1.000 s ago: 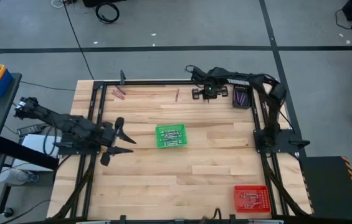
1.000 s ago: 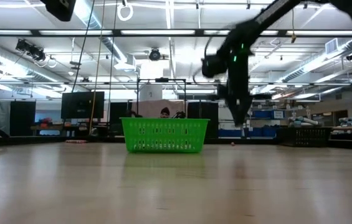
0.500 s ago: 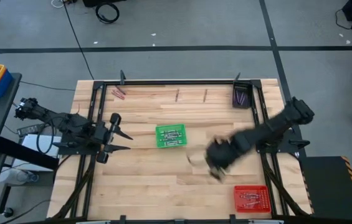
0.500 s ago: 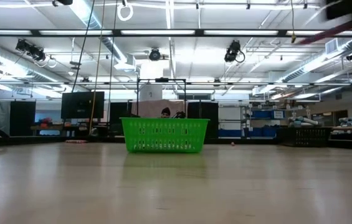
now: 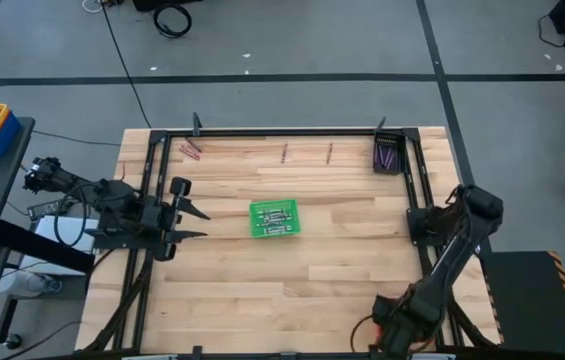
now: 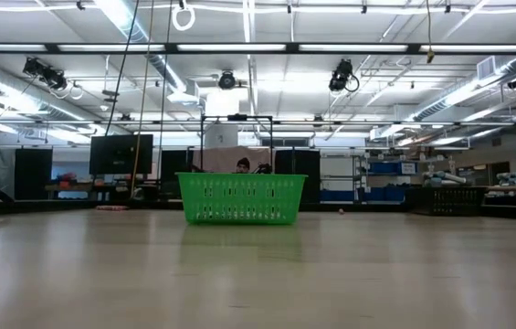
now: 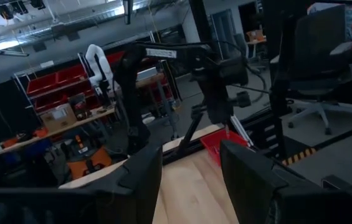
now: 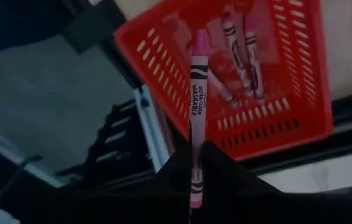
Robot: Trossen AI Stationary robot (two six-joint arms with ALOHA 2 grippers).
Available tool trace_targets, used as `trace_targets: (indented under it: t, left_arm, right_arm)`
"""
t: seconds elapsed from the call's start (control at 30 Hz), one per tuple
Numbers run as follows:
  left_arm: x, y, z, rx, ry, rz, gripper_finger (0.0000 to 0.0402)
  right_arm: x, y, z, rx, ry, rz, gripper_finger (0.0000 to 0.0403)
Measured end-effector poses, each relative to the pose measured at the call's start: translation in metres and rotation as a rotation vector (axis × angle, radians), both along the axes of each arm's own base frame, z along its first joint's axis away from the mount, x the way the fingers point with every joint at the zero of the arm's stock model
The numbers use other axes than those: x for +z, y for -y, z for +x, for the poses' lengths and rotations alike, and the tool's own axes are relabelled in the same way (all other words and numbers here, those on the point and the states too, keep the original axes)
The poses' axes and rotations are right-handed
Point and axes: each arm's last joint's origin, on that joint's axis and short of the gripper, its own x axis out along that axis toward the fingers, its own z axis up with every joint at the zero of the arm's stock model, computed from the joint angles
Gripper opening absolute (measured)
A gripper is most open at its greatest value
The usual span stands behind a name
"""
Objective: Sort crayons
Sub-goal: Put the pink crayon into the red basket
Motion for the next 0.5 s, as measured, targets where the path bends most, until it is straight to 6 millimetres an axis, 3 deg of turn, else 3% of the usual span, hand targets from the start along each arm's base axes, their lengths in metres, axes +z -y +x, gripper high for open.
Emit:
trace_targets:
  t: [0.37, 0.5]
  left_arm:
    - [-0.001, 0.0, 0.0, -0.009, -0.025, -0.053, 0.0173]
    - [-0.001, 0.0, 0.0, -0.012, -0.03, -0.076, 0.0173]
  right_arm:
    - [-0.039, 0.001, 0.017, 0.141, -0.082, -0.066, 0.0087]
    - [-0.034, 0.018, 0.015, 0.178, -0.158, -0.148, 0.0112]
